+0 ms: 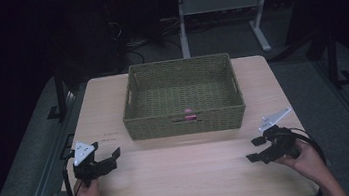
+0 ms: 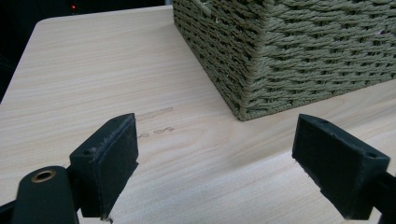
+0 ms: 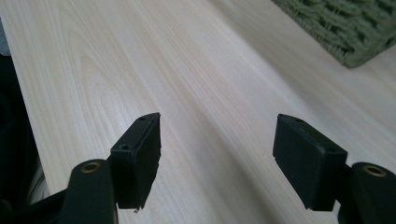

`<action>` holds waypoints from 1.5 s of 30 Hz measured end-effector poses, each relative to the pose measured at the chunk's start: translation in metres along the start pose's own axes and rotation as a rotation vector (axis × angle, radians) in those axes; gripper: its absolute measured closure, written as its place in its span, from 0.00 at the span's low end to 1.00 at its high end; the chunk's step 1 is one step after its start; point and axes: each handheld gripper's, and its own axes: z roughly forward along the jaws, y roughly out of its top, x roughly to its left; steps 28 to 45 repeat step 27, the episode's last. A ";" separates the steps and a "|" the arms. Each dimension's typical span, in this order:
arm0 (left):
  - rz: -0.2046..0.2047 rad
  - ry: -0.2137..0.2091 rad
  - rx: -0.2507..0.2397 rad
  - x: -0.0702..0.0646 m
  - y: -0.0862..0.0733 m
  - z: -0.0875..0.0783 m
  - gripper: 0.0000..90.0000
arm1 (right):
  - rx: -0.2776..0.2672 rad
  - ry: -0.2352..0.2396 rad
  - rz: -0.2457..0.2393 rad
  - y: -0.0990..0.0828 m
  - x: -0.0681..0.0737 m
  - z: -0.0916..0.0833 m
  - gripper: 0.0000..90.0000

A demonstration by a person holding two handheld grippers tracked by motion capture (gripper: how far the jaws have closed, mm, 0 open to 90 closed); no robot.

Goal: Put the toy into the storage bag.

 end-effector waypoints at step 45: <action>0.009 0.000 0.005 -0.002 0.000 0.001 0.15 | -0.127 -0.087 0.064 -0.043 0.026 0.002 0.24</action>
